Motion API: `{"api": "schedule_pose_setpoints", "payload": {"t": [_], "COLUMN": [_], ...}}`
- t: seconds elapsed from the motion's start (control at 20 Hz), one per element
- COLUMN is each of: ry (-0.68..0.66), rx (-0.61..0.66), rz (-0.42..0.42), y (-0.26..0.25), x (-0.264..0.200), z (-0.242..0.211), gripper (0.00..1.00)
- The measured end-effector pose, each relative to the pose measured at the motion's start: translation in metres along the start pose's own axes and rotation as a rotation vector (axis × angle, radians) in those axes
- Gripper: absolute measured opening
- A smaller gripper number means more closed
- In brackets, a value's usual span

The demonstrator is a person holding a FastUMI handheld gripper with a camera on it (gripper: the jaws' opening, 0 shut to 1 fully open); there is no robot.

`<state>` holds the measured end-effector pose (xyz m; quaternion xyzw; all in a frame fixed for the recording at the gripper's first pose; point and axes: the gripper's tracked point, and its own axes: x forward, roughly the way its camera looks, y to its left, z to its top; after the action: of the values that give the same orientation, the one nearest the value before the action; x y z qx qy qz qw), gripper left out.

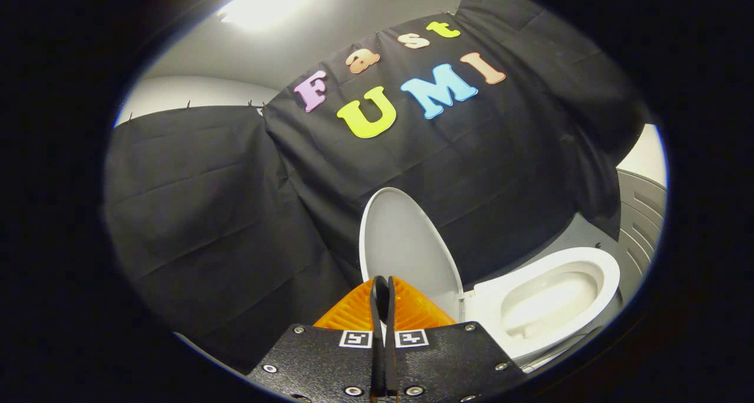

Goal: Open the toilet lid.

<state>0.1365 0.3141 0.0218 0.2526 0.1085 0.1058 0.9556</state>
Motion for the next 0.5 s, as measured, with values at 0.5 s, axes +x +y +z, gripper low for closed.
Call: {"api": "schedule_pose_setpoints", "payload": {"t": [0.5], "ry": [0.065], "rx": [-0.068], "rz": [0.089], "y": [0.056], "x": [0.031], "z": [-0.037], "gripper": [0.0]}}
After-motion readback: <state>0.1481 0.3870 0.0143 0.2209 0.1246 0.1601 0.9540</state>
